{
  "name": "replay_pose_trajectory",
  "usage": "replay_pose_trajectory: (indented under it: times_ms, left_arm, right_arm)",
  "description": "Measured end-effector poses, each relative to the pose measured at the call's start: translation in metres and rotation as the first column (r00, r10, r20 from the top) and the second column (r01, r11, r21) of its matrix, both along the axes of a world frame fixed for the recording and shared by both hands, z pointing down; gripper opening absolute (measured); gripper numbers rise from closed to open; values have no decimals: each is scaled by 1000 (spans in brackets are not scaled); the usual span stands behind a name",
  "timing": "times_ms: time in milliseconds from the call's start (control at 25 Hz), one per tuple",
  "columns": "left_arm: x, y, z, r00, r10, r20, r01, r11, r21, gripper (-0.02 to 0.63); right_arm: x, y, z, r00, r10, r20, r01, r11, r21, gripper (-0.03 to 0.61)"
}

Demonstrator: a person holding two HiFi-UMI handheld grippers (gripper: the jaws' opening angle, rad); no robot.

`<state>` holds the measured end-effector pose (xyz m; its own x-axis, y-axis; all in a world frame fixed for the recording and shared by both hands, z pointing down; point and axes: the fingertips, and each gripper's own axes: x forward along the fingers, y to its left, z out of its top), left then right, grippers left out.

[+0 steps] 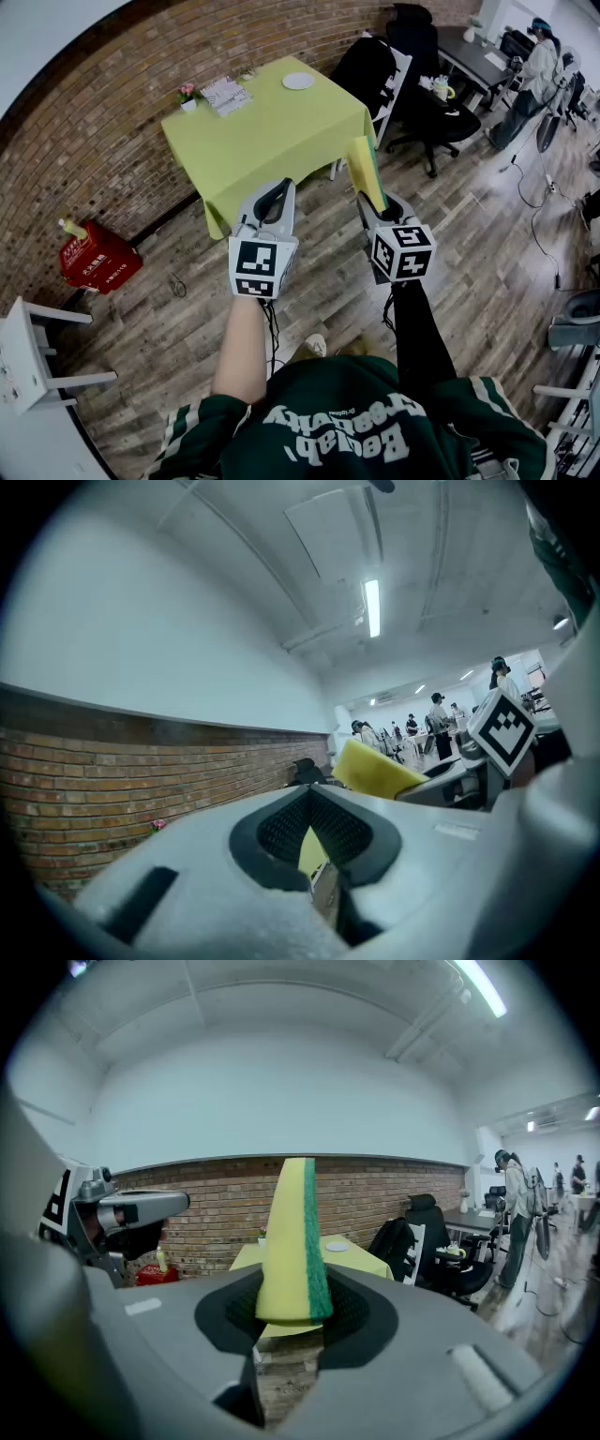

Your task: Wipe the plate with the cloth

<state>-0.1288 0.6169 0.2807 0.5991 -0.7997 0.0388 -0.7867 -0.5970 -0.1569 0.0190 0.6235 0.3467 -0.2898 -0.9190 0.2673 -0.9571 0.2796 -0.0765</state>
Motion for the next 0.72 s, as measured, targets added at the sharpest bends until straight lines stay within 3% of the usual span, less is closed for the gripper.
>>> replay_pose_trajectory:
  times_ms: [360,720]
  left_arm:
    - [-24,4,4,1000,-13,-20,13,1000,-3,8]
    - [-24,-7,8,1000,-4,-24,4,1000,-9,8]
  right_arm:
    - [-17,9,5,1000,-8,22,7,1000,14,132]
    - [-20,-1,6,999,-22,38,21,999,34,132]
